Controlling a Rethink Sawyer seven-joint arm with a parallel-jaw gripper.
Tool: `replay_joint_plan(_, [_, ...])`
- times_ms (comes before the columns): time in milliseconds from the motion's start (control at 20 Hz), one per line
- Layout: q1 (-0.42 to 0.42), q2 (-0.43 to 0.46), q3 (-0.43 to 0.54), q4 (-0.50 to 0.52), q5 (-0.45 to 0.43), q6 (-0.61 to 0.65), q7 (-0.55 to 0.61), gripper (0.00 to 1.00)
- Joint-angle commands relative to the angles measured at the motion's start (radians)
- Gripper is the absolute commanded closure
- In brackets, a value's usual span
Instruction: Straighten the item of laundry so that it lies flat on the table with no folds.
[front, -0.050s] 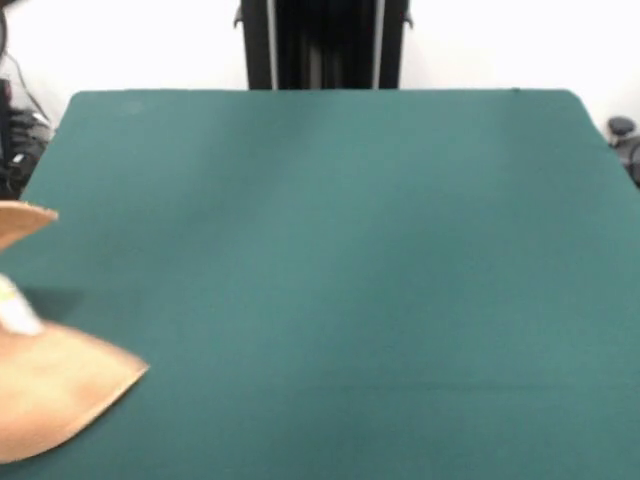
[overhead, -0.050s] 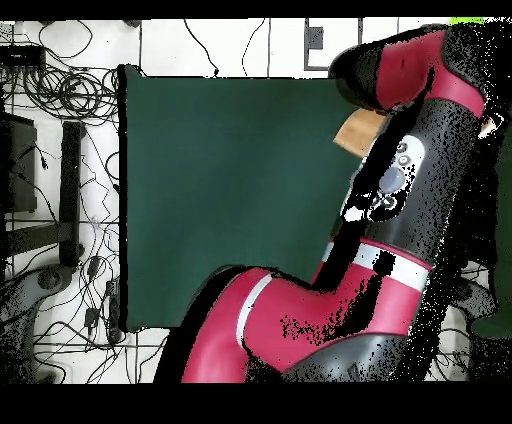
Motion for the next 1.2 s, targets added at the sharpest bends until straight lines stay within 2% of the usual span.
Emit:
replay_joint_plan(50, [0.003, -0.161, 0.163, 0.234, 0.123, -0.022, -0.628, 1.0])
replay_joint_plan(150, [-0.019, -0.219, 0.2, 0.302, 0.154, -0.039, -0.725, 1.0])
replay_joint_plan(300, [-0.051, -0.292, 0.217, 0.397, 0.156, -0.078, -0.842, 1.0])
replay_joint_plan(450, [-0.081, -0.323, 0.209, 0.392, 0.143, -0.038, -0.985, 1.0])
replay_joint_plan(600, [-0.099, -0.355, 0.214, 0.366, 0.16, 0.071, -1.104, 1.0])
replay_joint_plan(750, [-0.099, -0.388, 0.222, 0.345, 0.191, 0.185, -1.172, 1.0])
replay_joint_plan(950, [-0.068, -0.408, 0.206, 0.318, 0.225, 0.34, -1.165, 1.0])
replay_joint_plan(1200, [-0.026, -0.408, 0.201, 0.301, 0.291, 0.506, -0.983, 1.0])
